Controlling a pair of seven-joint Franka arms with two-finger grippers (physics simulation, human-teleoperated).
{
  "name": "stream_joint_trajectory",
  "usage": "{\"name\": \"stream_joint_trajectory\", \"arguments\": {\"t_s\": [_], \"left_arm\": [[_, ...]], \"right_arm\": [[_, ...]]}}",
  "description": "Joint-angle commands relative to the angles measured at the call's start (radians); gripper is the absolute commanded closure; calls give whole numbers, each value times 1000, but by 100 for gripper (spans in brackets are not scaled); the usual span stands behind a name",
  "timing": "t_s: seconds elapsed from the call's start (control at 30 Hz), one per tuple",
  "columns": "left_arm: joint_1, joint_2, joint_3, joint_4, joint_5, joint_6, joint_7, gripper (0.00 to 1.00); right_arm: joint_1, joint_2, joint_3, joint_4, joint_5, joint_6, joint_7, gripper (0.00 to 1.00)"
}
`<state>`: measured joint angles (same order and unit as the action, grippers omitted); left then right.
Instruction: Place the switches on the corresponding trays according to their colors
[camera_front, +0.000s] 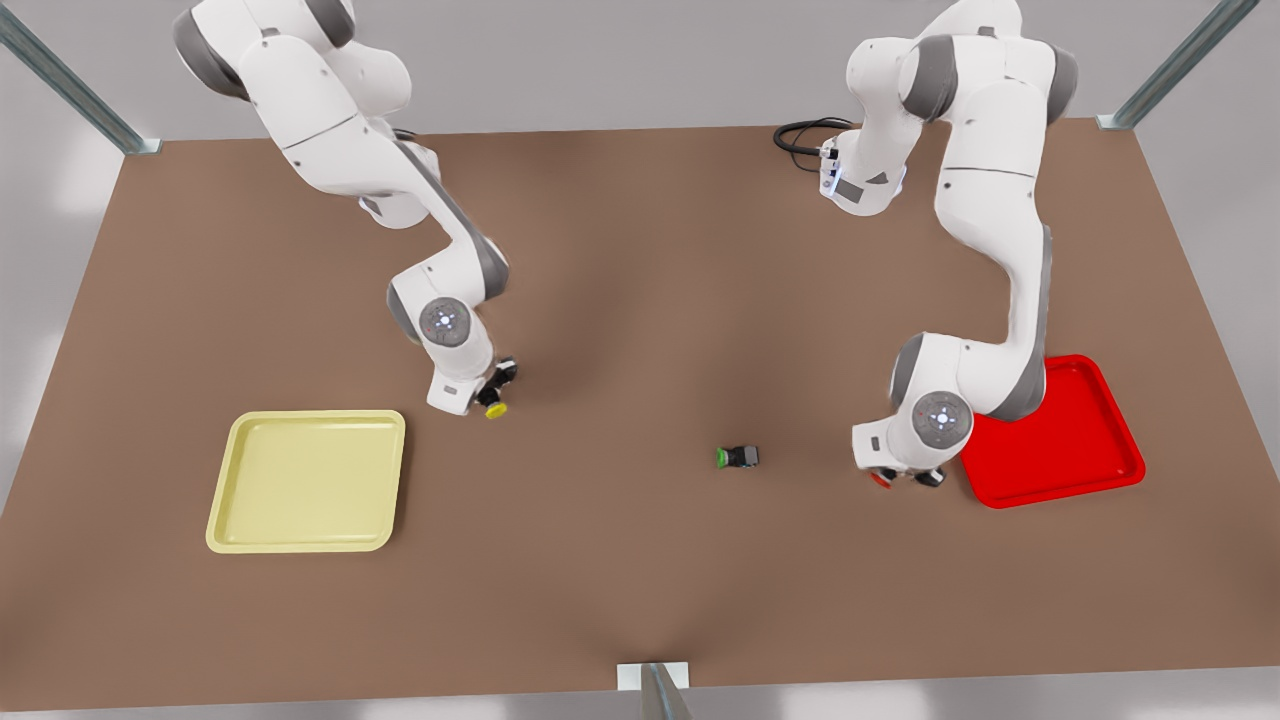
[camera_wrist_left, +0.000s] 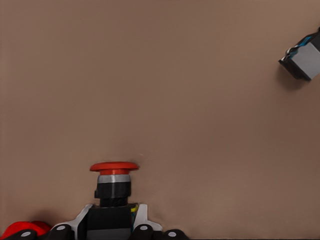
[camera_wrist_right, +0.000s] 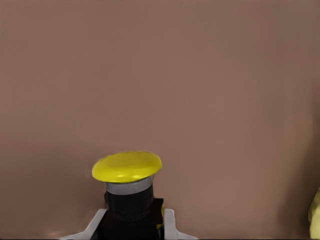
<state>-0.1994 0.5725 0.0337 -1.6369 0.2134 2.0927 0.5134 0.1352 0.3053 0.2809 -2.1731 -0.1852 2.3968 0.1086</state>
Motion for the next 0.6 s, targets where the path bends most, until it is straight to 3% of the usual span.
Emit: {"name": "stream_joint_trajectory", "arguments": {"t_s": [0.0, 0.1, 0.23, 0.33, 0.37, 0.4, 0.43, 0.47, 0.57], "left_arm": [[-2, -5, 14, -11, -19, 1, 20, 49], [5, -19, 129, -38, -46, 9, 189, 50], [89, -14, 192, -73, -51, 43, 395, 49], [126, -7, 223, -112, -49, 58, 496, 48], [155, 7, 223, -119, -49, 76, 530, 43], [167, 18, 223, -121, -49, 76, 539, 32], [173, 24, 223, -123, -49, 84, 540, 0], [179, 24, 223, -123, -49, 84, 540, 0], [181, 23, 223, -123, -49, 82, 540, 0]], "right_arm": [[-14, -12, 0, -8, -5, -1, -18, 48], [-143, -75, -9, -62, -5, -1, -178, 48], [-230, -43, -209, -30, -3, 18, -477, 48], [-232, 103, -341, 84, 3, 127, -699, 48], [-230, 169, -384, 160, 27, 127, -796, 48], [-230, 192, -387, 180, 69, 128, -839, 48], [-230, 192, -387, 179, 70, 125, -834, 26], [-229, 192, -387, 179, 70, 122, -833, 14], [-224, 189, -385, 179, 70, 119, -831, 10]]}}
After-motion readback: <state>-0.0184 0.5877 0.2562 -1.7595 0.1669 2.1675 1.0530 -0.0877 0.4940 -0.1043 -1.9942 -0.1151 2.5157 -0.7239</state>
